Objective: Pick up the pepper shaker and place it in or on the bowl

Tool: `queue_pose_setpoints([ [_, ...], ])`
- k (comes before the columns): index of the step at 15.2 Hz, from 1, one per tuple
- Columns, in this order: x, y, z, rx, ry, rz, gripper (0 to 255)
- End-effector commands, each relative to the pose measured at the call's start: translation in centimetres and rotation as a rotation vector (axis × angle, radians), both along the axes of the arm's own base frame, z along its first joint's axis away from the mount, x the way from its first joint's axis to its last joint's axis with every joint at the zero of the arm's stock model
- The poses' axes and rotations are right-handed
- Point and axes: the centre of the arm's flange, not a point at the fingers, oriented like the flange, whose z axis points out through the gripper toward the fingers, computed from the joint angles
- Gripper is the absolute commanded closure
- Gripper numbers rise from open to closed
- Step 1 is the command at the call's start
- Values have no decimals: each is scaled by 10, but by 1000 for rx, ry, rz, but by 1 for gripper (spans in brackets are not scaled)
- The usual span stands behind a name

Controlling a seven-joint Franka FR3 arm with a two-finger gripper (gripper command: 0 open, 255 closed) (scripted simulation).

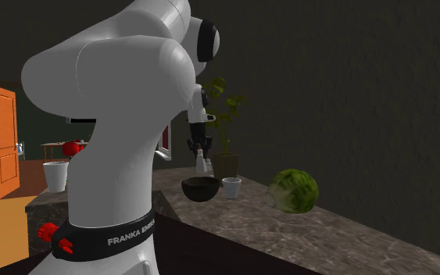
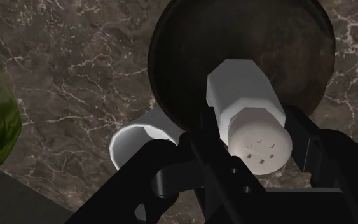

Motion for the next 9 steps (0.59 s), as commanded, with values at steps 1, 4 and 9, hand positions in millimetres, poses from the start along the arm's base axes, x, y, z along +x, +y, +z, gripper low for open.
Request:
queue_pose_setpoints([
  [1,0,0,-11,0,-1,0,255],
  [4,0,0,-27,0,-1,0,255],
  [9,0,0,-43,0,-1,0,255],
])
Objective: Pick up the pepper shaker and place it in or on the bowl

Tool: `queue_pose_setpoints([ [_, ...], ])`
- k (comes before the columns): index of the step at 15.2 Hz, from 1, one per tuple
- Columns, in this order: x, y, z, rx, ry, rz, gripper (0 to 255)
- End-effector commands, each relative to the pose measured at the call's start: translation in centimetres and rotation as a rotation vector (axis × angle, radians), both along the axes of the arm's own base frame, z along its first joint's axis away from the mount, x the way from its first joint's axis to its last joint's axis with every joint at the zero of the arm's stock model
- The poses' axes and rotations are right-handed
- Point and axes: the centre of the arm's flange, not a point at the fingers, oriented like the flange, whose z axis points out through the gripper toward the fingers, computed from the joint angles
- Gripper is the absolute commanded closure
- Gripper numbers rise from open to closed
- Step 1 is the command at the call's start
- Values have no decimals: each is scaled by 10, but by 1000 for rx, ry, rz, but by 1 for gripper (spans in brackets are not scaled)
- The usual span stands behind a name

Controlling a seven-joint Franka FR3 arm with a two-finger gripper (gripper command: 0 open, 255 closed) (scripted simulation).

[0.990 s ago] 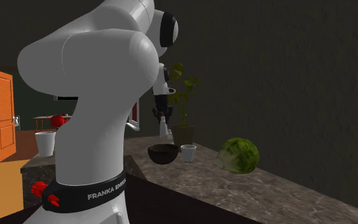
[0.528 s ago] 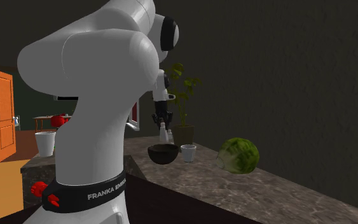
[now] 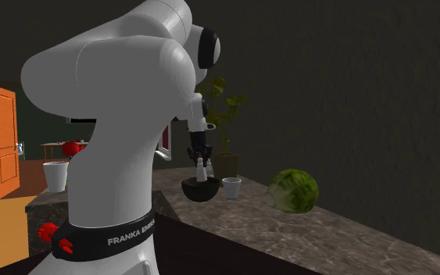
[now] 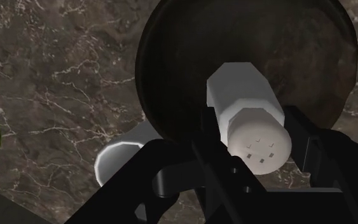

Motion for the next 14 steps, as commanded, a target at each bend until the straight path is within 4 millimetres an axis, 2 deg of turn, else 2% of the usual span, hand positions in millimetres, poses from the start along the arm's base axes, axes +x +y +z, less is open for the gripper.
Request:
queue_pose_setpoints([
  [1,0,0,-1,0,-1,0,255],
  [5,0,0,-1,0,-1,0,255],
  [6,0,0,-1,0,-1,0,0],
  [11,0,0,-1,0,-1,0,0],
  [14,-1,4,39,0,-1,0,0],
])
